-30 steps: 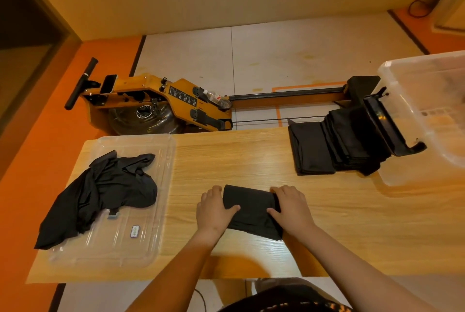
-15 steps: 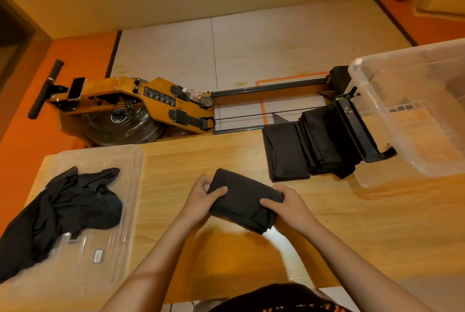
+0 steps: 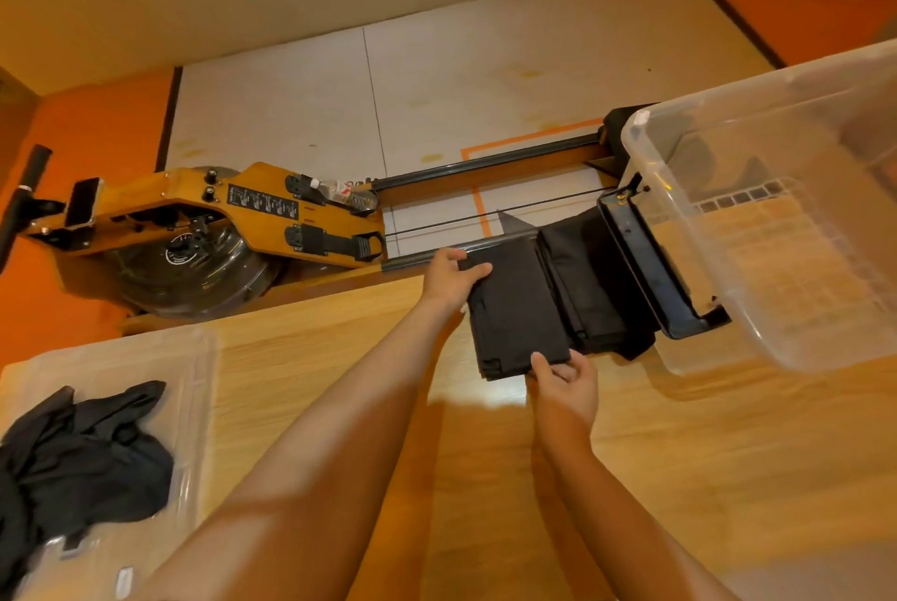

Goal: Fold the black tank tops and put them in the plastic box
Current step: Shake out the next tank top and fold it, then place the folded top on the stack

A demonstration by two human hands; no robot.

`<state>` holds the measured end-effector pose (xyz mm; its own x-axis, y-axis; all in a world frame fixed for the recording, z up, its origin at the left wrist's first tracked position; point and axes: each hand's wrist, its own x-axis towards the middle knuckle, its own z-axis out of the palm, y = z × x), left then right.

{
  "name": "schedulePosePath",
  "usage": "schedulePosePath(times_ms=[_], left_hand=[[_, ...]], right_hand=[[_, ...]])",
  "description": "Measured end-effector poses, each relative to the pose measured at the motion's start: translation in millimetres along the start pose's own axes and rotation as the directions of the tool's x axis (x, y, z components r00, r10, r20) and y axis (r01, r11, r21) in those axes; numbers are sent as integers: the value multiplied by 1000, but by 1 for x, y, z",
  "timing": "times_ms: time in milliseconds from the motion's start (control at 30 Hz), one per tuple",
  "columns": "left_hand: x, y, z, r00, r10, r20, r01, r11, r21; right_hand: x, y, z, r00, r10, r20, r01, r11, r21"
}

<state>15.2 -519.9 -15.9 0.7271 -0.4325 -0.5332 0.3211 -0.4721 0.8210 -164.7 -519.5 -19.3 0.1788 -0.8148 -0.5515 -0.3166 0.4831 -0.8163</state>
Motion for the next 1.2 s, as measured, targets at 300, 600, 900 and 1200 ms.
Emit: schedulePosePath(times_ms=[300,600,900,1200], left_hand=[[19,-8,1,998,60,0,-59,979,194],[-2,-23,-11,938,341,-59,-275,838,472],[-86,-94,-84,860,504,-83,-324,664,674],[-138,-175,-240,849,427,-312,-35,634,772]], right_hand=[[14,7,7,995,103,-7,-101,985,140],[-13,9,6,853,-511,106,515,793,-326],[30,6,34,594,-470,653,725,-39,-687],[-33,36,95,512,-412,754,783,-136,-607]])
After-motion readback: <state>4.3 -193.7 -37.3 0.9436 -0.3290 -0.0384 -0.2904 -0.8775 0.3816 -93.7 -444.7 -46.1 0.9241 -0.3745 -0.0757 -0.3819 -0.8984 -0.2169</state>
